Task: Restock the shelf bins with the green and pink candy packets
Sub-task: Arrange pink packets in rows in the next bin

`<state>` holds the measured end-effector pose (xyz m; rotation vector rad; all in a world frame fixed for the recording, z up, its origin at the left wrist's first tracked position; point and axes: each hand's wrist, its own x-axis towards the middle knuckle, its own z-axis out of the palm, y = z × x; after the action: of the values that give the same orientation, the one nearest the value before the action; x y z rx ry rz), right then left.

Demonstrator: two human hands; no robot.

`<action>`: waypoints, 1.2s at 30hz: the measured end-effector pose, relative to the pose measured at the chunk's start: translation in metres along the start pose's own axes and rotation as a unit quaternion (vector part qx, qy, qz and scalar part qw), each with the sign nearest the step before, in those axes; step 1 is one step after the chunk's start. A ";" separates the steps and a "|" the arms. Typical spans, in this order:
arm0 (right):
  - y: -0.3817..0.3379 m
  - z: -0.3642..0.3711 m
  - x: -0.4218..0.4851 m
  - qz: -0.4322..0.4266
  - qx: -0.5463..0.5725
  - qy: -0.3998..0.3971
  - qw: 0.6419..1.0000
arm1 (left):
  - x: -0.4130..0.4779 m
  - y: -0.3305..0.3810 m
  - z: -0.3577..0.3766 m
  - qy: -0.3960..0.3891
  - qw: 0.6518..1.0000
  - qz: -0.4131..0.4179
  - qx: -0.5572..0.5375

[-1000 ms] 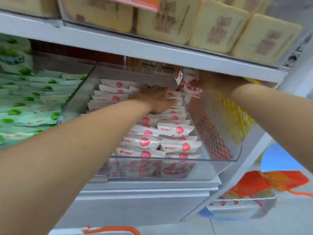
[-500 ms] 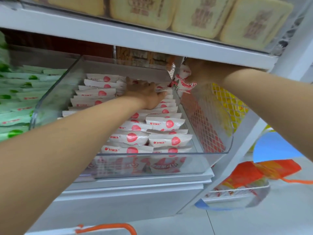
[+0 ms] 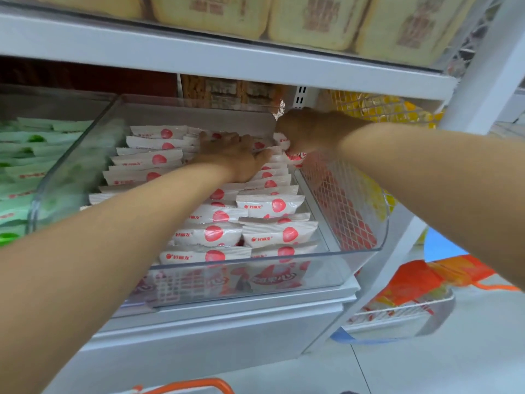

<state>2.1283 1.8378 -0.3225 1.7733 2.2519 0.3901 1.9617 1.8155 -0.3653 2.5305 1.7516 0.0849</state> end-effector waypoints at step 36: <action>0.000 0.004 -0.005 0.087 0.199 0.128 0.968 | -0.008 -0.010 -0.005 0.013 0.982 0.035 -0.184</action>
<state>2.1311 1.8333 -0.3259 2.2480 2.4963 0.2178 1.9491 1.8120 -0.3611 2.3263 1.4889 0.4076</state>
